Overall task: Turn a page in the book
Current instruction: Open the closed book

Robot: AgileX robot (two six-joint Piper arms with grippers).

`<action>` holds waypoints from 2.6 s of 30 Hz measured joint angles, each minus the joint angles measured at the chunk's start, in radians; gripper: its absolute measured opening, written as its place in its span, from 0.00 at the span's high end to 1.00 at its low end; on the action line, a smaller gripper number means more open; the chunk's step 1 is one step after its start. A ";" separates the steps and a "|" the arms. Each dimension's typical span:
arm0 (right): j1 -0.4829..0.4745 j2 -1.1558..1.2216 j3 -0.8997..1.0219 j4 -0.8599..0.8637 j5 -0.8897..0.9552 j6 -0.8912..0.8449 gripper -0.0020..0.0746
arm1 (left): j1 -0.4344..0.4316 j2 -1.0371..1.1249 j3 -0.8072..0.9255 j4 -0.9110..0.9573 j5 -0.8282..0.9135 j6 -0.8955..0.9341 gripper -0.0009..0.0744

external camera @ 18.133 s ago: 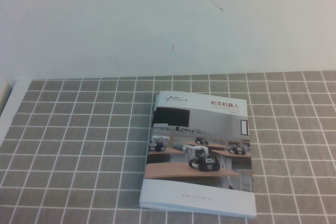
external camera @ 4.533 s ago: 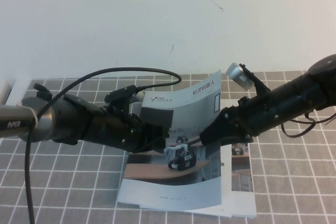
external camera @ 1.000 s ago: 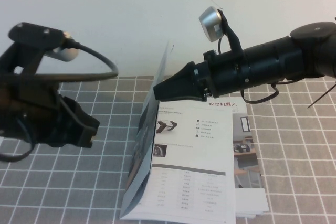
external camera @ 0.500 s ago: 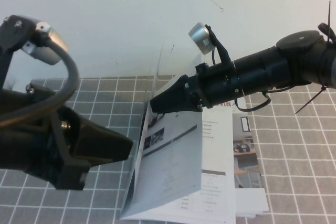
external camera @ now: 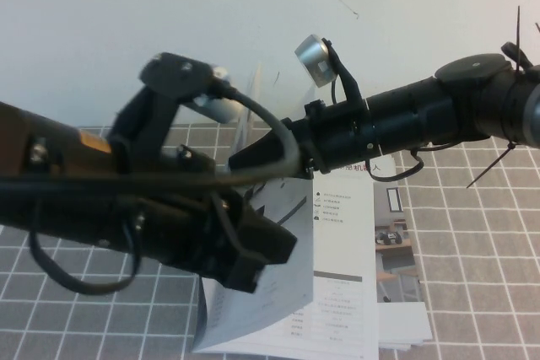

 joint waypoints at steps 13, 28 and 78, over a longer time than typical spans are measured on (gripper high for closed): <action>0.024 0.000 -0.051 -0.019 -0.047 -0.036 0.69 | -0.163 0.122 0.001 0.476 -0.216 -0.299 0.99; 0.031 0.000 -0.052 -0.073 -0.059 -0.022 0.69 | -0.163 0.273 0.001 0.532 -0.313 -0.336 0.99; 0.102 0.200 -0.113 -0.634 0.004 0.181 0.78 | -0.163 0.339 0.001 1.268 -0.044 -1.010 0.99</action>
